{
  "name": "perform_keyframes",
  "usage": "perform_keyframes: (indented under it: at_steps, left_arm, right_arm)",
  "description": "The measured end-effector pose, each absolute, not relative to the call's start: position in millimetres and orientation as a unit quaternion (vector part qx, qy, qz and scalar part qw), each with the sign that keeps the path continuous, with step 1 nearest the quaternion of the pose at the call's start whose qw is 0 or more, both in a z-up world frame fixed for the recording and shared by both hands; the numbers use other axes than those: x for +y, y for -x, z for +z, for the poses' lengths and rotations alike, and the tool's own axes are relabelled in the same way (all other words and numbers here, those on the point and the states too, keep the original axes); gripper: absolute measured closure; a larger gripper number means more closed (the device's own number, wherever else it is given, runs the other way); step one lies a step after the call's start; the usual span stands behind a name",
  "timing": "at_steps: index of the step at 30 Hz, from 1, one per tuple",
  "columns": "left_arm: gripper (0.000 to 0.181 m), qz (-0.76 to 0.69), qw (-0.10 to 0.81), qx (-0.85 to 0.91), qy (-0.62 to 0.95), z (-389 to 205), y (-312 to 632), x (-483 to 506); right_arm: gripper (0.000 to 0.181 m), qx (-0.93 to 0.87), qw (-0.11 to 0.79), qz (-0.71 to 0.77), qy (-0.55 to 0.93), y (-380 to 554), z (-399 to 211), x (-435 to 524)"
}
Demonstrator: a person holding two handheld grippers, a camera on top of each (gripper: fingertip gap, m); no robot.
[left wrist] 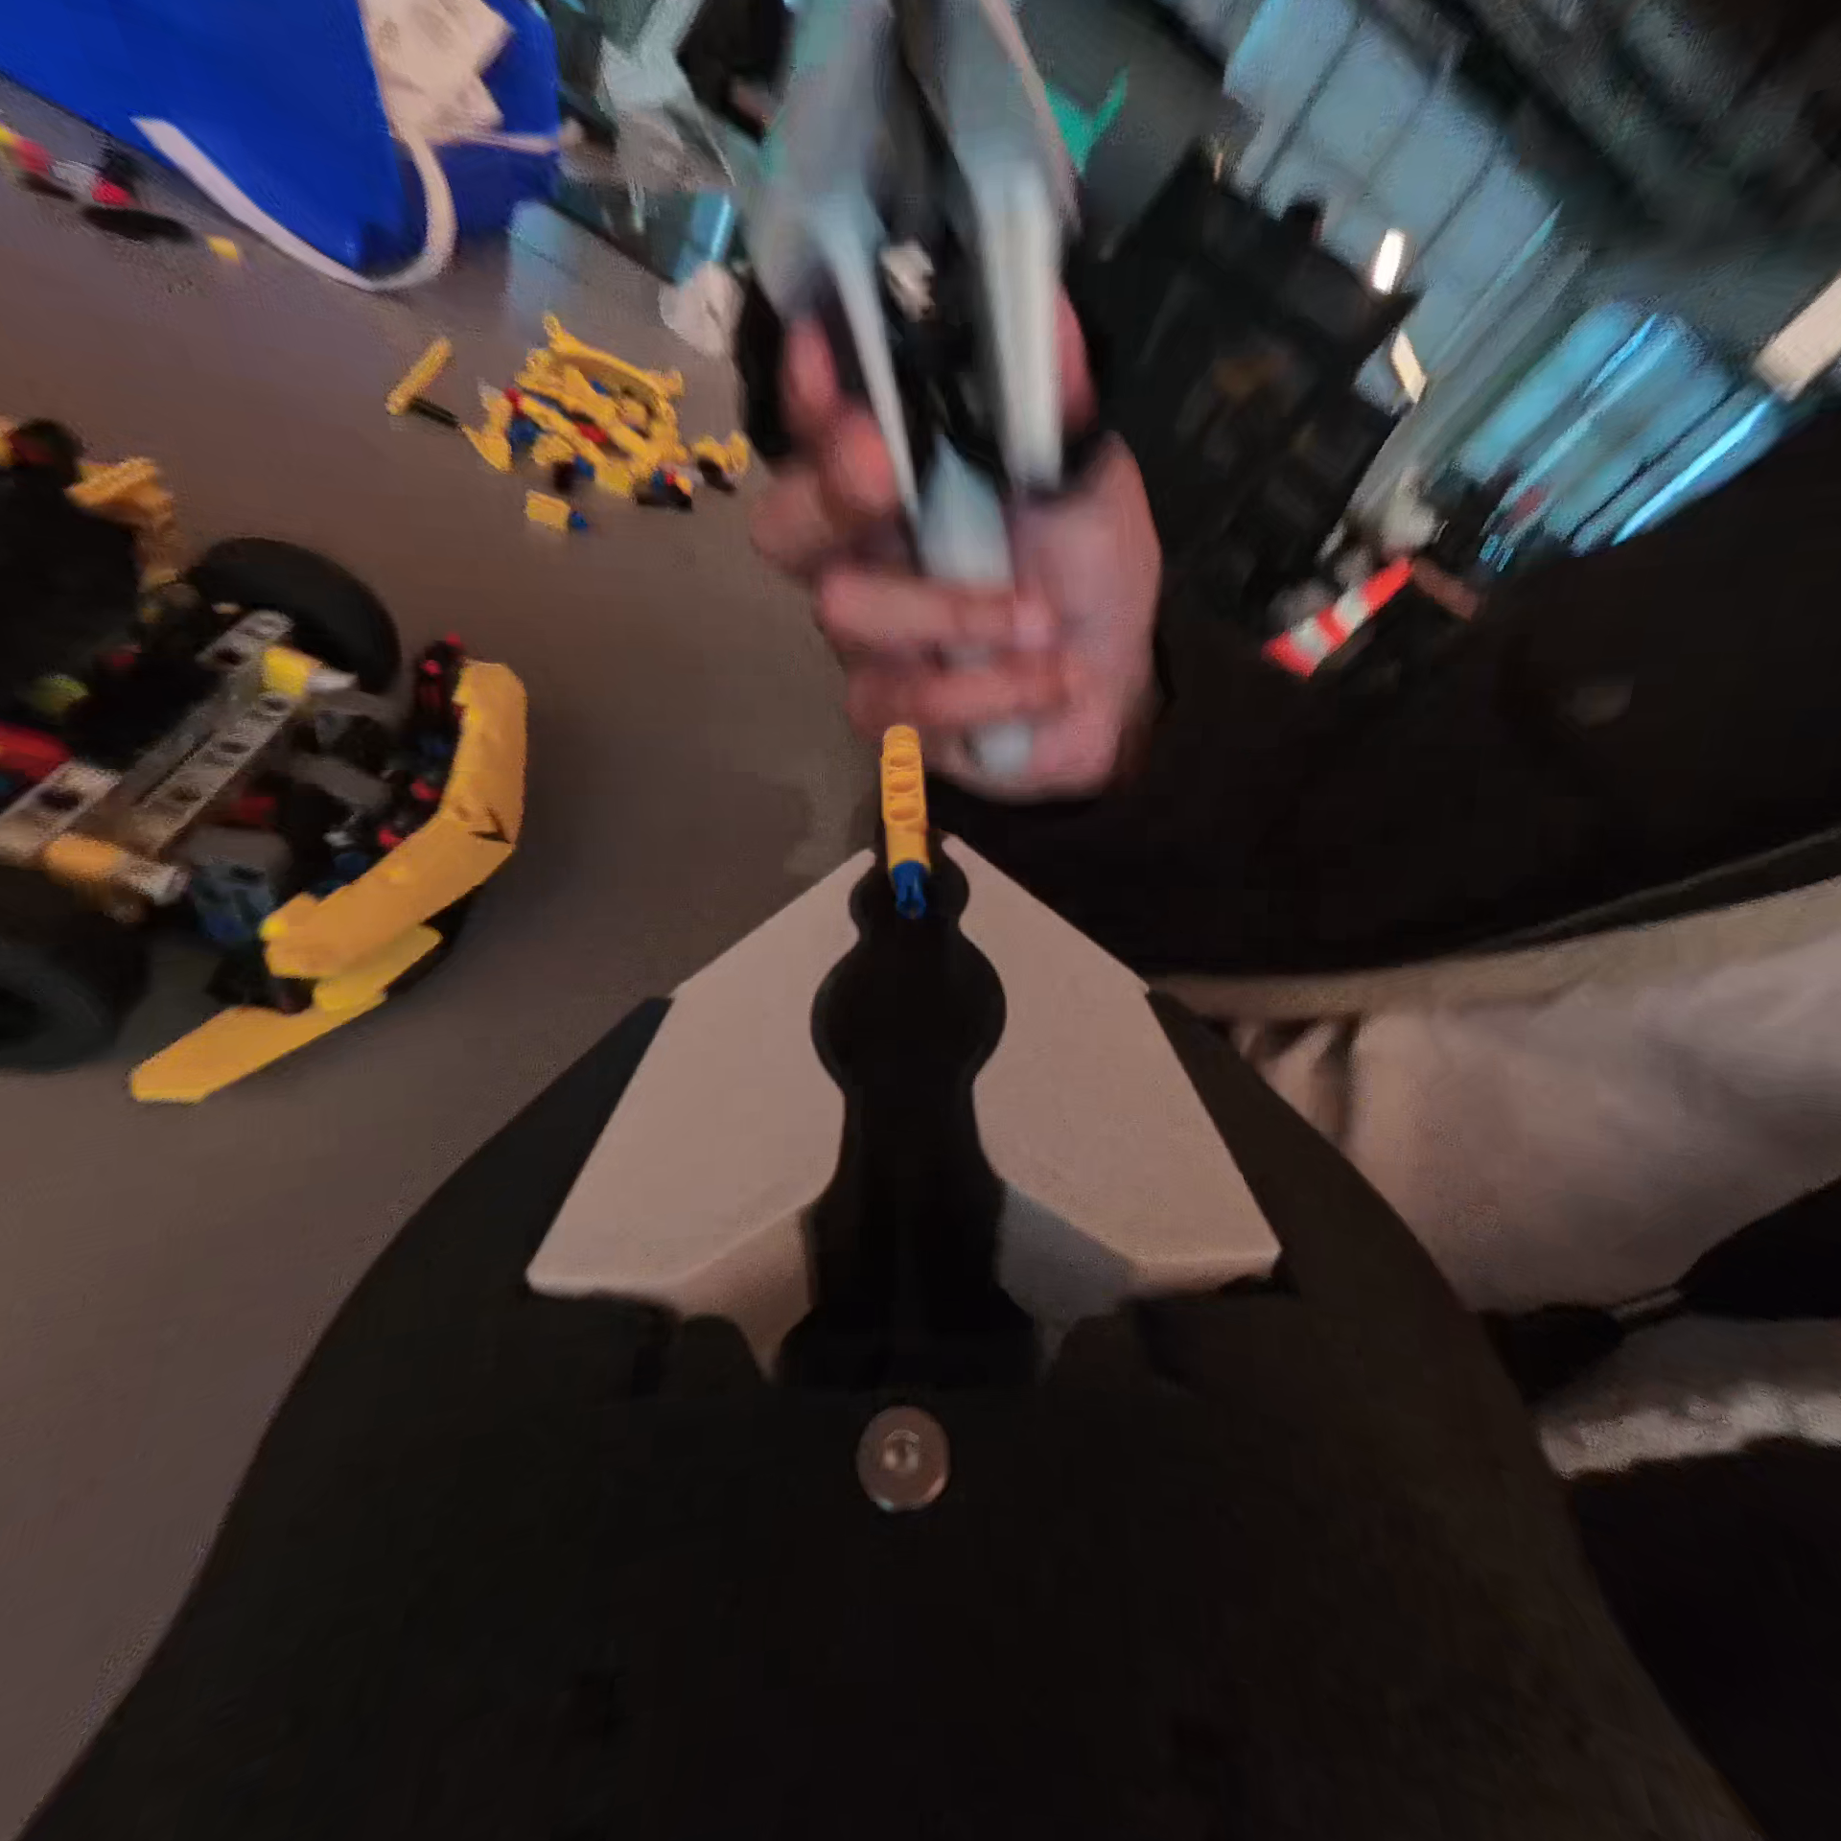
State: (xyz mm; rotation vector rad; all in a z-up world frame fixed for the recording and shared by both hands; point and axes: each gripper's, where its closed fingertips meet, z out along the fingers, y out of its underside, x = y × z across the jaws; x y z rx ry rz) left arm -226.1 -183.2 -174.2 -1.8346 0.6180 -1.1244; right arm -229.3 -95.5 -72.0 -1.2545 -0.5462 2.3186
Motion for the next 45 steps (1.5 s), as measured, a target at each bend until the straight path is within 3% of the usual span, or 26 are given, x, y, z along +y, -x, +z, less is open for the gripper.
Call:
perform_keyframes:
  at_steps: [3, 5, 7, 10, 16, 20, 22, 26, 28, 36, 38, 43, 45]
  left_arm:
    - [0.176, -0.471, 0.448, 0.232, 0.723, -166, 229, -182]
    - [0.177, -0.494, 0.437, 0.214, 0.720, -165, 232, -180]
    - [0.176, -0.484, 0.429, 0.241, 0.723, -168, 224, -186]
    - [0.176, -0.477, 0.405, 0.284, 0.727, -175, 209, -196]
    - [0.176, -0.508, 0.423, 0.232, 0.713, -163, 222, -187]
    - [0.176, -0.518, 0.440, 0.206, 0.704, -156, 230, -182]
    - [0.176, -0.507, 0.463, 0.202, 0.698, -151, 235, -179]
    - [0.176, -0.480, 0.515, 0.214, 0.678, -139, 241, -180]
    - [0.176, -0.473, 0.526, 0.220, 0.671, -136, 241, -182]
    - [0.176, -0.473, 0.508, 0.227, 0.683, -143, 237, -183]
    - [0.176, -0.474, 0.501, 0.232, 0.686, -144, 235, -183]
    - [0.174, -0.472, 0.504, 0.223, 0.688, -145, 237, -181]
    - [0.164, -0.472, 0.521, 0.202, 0.682, -140, 247, -176]
  right_arm:
    - [0.179, -0.278, 0.283, 0.751, 0.528, 212, -83, -62]
    - [0.178, -0.305, 0.370, 0.650, 0.589, 188, -84, -27]
    - [0.179, -0.327, 0.408, 0.479, 0.705, 151, -123, 27]
    - [0.178, -0.308, 0.393, 0.230, 0.836, 71, -200, 95]
    - [0.157, -0.292, 0.364, 0.194, 0.863, 38, -241, 116]
    - [0.156, -0.330, 0.470, 0.247, 0.780, 60, -180, 102]
    - [0.153, -0.394, 0.463, 0.338, 0.718, 106, -153, 56]
    - [0.148, -0.472, 0.273, 0.594, 0.592, 200, -134, -91]
    - [0.147, -0.477, 0.187, 0.655, 0.556, 224, -138, -139]
    - [0.162, -0.489, 0.142, 0.688, 0.517, 250, -141, -183]
    - [0.174, -0.482, 0.150, 0.695, 0.512, 253, -139, -185]
    - [0.175, -0.473, 0.160, 0.703, 0.507, 251, -136, -179]
    - [0.175, -0.461, 0.162, 0.714, 0.502, 245, -132, -172]
